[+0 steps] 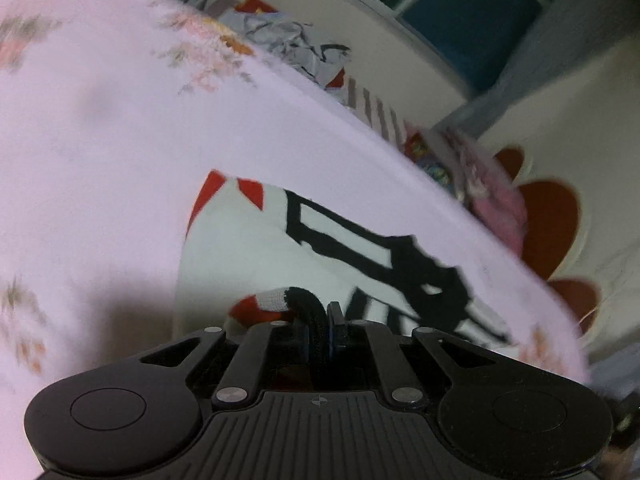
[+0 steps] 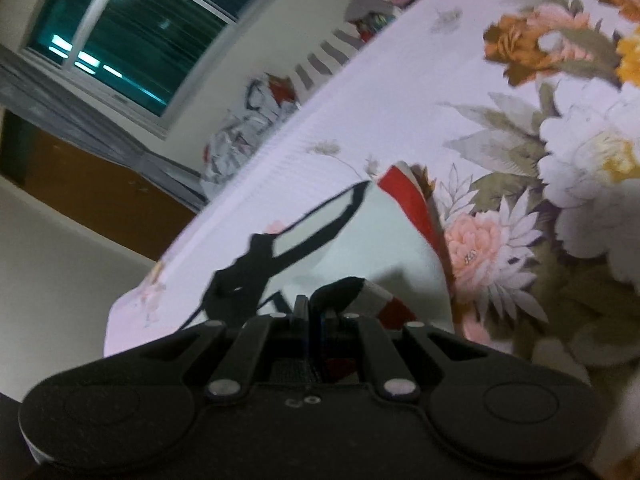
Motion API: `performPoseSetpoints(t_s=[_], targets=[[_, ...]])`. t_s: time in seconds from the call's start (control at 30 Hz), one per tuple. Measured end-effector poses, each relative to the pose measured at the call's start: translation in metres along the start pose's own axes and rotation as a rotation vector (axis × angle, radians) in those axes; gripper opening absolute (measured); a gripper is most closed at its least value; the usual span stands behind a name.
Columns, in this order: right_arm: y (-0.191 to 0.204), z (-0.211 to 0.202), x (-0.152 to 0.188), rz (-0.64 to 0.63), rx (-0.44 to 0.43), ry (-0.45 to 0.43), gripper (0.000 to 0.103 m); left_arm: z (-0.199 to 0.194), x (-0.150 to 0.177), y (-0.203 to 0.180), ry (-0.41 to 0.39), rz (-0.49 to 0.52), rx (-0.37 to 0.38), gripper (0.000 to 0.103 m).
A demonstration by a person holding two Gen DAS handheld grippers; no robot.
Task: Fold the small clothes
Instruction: 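Fold the lifted hem over toward the black collar with both grippers, then release the hem and smooth the folded sweater with both grippers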
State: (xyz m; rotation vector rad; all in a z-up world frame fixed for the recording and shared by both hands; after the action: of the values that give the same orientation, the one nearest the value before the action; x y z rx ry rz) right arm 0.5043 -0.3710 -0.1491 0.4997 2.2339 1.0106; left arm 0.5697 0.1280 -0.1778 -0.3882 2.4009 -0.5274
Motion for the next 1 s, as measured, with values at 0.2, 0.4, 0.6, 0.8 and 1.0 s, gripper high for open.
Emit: performPoseSetpoints(t_s=[0.2, 0.4, 0.6, 0.8, 1.0], targets=[[-0.008, 0.031, -0.016, 0.042, -0.013, 0.025, 0.016, 0.006, -0.013, -0.015, -0.066, 0.007, 0.067, 0.068], [-0.008, 0.015, -0.034, 0.047, 0.013, -0.162, 0.057, 0.012, -0.037, -0.007, -0.133, -0.023, 0.054, 0.078], [0.017, 0.009, -0.020, -0.192, 0.041, -0.103, 0.053, 0.010, -0.034, -0.016, -0.137, 0.175, 0.013, 0.078], [0.041, 0.050, 0.002, -0.499, 0.235, 0.058, 0.045, 0.039, -0.024, -0.042, -0.057, 0.406, -0.158, 0.078], [0.060, 0.066, 0.024, -0.739, 0.350, 0.102, 0.008, 0.044, -0.007, -0.064, -0.112, 0.602, -0.259, 0.015]])
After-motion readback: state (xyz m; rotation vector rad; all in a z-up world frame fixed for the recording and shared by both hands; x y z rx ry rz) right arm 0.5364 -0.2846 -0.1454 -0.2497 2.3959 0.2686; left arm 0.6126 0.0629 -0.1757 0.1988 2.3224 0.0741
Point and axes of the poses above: each gripper's, at about its wrist camera, not at the fingertips, and z roughly the way its jaws point, y to its left, x to its underside, the point moved 3 cm from there along z, roughly the way its jaws point, and after that the axes turned 6 degrees about -x, right-handed, at the moved point
